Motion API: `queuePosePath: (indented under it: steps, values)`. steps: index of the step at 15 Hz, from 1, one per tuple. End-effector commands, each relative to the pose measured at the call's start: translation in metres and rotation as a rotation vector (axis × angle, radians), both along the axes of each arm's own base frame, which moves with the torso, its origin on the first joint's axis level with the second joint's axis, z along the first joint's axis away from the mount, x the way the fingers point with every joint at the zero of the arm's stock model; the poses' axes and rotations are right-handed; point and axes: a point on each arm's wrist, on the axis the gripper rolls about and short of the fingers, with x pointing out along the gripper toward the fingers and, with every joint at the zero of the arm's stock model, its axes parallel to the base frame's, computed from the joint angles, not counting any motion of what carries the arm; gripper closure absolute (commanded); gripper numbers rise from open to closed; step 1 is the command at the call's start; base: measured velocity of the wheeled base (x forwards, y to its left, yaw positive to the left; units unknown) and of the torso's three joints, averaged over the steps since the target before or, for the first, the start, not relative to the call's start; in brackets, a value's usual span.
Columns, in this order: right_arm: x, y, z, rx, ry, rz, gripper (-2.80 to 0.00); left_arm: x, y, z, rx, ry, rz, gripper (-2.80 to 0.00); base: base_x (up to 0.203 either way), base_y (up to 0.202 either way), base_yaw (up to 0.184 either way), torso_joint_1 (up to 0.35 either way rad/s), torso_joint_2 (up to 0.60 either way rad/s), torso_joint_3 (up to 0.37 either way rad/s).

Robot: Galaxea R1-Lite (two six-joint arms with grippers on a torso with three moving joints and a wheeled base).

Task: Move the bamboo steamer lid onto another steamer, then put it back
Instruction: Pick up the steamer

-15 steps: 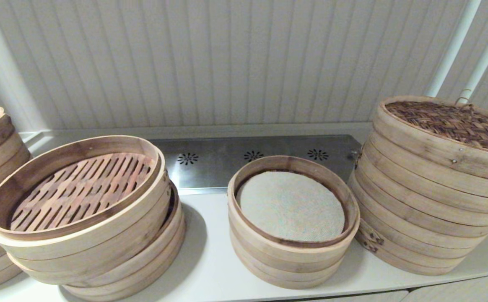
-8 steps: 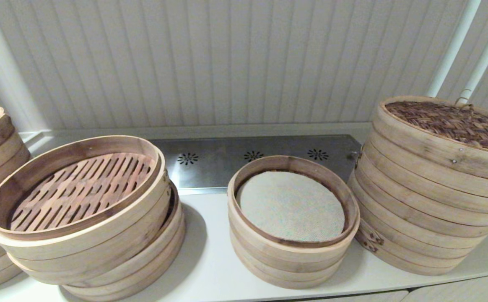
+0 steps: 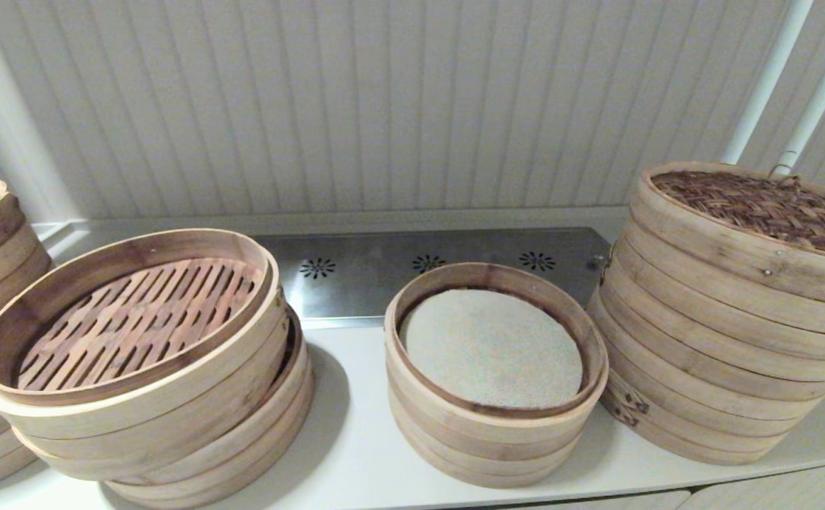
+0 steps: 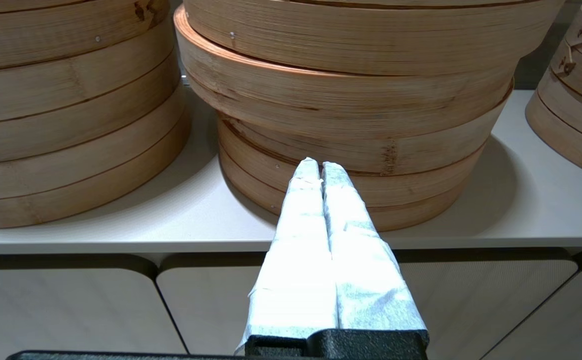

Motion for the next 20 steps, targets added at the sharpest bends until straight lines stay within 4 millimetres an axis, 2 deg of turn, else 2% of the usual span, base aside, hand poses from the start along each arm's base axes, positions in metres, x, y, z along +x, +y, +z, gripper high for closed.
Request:
queuePosePath:
  steps: [1, 3, 4, 7, 10, 14, 16, 18, 20]
  values:
    - [0.0, 0.0, 0.0, -0.006, 0.002, 0.002, 0.0, 0.0, 0.0, 0.0, 0.0, 0.001, 0.001, 0.0, 0.0, 0.0, 0.0, 0.0, 0.0, 0.0]
    - [-0.001, 0.0, 0.005, -0.013, -0.025, 0.007, 0.0, 0.0, 0.0, 0.0, 0.0, 0.0, 0.001, 0.0, 0.0, 0.0, 0.0, 0.0, 0.0, 0.0]
    - [-0.004, 0.0, 0.016, -0.013, -0.054, 0.007, 0.0, 0.0, 0.0, 0.0, 0.0, 0.001, 0.001, 0.0, 0.0, 0.0, 0.0, 0.0, 0.0, 0.0]
    - [-0.004, 0.0, 0.057, -0.012, -0.081, 0.001, 0.0, 0.0, 0.0, 0.0, -0.001, -0.002, 0.001, 0.0, 0.0, 0.0, 0.0, 0.0, 0.0, 0.0]
    - [0.007, 0.0, 0.105, -0.011, -0.088, -0.004, 0.0, 0.0, 0.0, 0.0, -0.001, -0.002, 0.001, 0.0, 0.0, 0.0, 0.0, 0.0, 0.0, 0.0]
    - [0.04, 0.0, 0.169, -0.012, -0.109, -0.027, 0.0, 0.0, 0.0, 0.0, 0.0, 0.001, 0.001, 0.0, 0.0, 0.0, 0.0, 0.0, 0.0, 0.0]
    - [0.063, -0.001, 0.201, -0.011, -0.113, -0.052, 0.0, 0.0, 0.0, 0.0, 0.0, 0.0, 0.001, 0.0, 0.0, 0.0, 0.0, 0.0, 0.0, 0.0]
    - [0.092, -0.003, 0.228, -0.006, -0.097, -0.079, 0.0, 0.0, 0.0, 0.0, 0.0, 0.001, 0.001, 0.0, 0.0, 0.0, 0.0, 0.0, 0.0, 0.0]
    - [0.132, -0.008, 0.249, 0.004, -0.049, -0.187, 0.0, 0.0, 0.0, 0.0, -0.001, -0.001, 0.001, 0.0, 0.0, 0.0, 0.0, 0.0, 0.0, 0.0]
